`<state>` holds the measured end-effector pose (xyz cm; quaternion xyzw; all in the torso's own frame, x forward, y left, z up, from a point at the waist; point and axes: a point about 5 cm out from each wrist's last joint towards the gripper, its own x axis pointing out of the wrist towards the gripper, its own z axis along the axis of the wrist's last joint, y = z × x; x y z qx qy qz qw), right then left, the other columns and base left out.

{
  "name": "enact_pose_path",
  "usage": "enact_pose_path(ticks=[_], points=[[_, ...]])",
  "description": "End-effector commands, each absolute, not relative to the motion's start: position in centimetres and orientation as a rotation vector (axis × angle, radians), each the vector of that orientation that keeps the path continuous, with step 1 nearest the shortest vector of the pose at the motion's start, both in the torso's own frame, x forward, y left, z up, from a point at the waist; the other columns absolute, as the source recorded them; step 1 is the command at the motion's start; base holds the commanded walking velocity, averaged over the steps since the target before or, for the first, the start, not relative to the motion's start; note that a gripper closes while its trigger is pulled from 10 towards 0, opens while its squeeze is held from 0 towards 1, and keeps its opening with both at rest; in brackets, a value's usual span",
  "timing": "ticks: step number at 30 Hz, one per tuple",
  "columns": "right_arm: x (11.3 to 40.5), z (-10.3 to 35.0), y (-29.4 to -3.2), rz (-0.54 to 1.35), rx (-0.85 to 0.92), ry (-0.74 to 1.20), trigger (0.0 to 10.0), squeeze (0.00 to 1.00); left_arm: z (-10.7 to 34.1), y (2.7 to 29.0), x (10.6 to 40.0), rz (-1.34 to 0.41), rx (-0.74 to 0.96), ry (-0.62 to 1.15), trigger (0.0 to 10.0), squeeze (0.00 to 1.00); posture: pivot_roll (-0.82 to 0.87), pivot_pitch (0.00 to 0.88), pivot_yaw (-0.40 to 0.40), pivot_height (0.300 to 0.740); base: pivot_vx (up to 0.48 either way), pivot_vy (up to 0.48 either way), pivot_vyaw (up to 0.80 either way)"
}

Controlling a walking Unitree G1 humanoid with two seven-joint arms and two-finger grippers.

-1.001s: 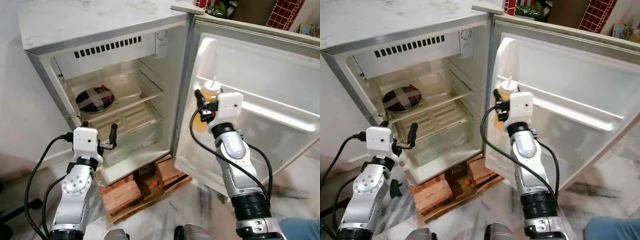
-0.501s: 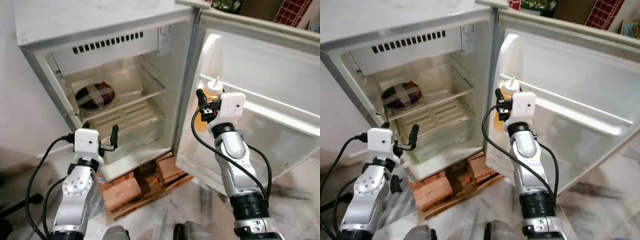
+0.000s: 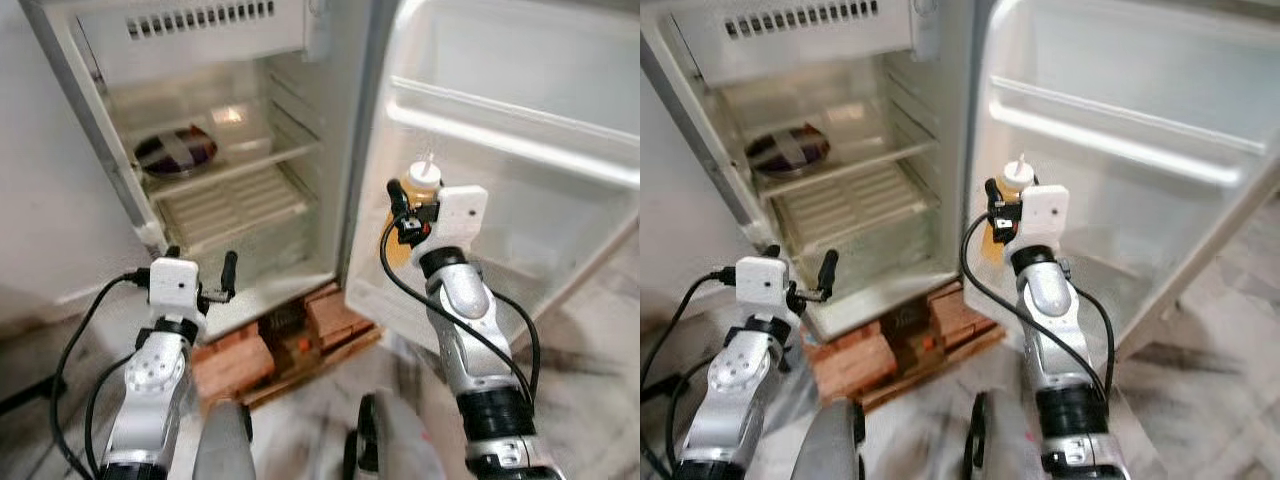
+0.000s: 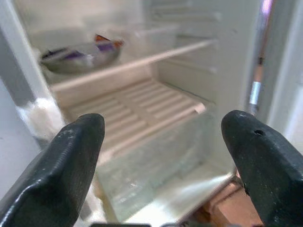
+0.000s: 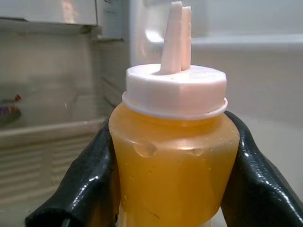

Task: Restocking fridge

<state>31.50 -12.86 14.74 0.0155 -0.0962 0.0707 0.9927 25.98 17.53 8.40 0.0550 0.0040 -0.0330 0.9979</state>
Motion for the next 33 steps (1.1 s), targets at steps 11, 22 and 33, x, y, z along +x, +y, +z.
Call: enact_pose_path(ticks=[11,22,33], points=[[31.71,15.14,-12.7,0.161,0.026,-0.203,10.0,0.0,8.73,17.9,26.35,-0.006,0.139,-0.007,10.0,0.0,0.09,0.041,-0.017,0.596,0.0,0.0,0.0],[31.85,15.3,-12.41,0.182,0.023,-0.209,10.0,0.0,8.78,17.4,26.13,-0.05,0.136,-0.025,10.0,0.0,0.09,0.047,-0.021,0.596,0.194,0.0,0.0],[31.93,15.44,-12.27,0.189,0.02,-0.213,10.0,0.0,8.73,17.37,26.15,-0.05,0.132,-0.02,10.0,0.0,0.09,0.053,-0.024,0.596,0.48,0.0,0.0]])
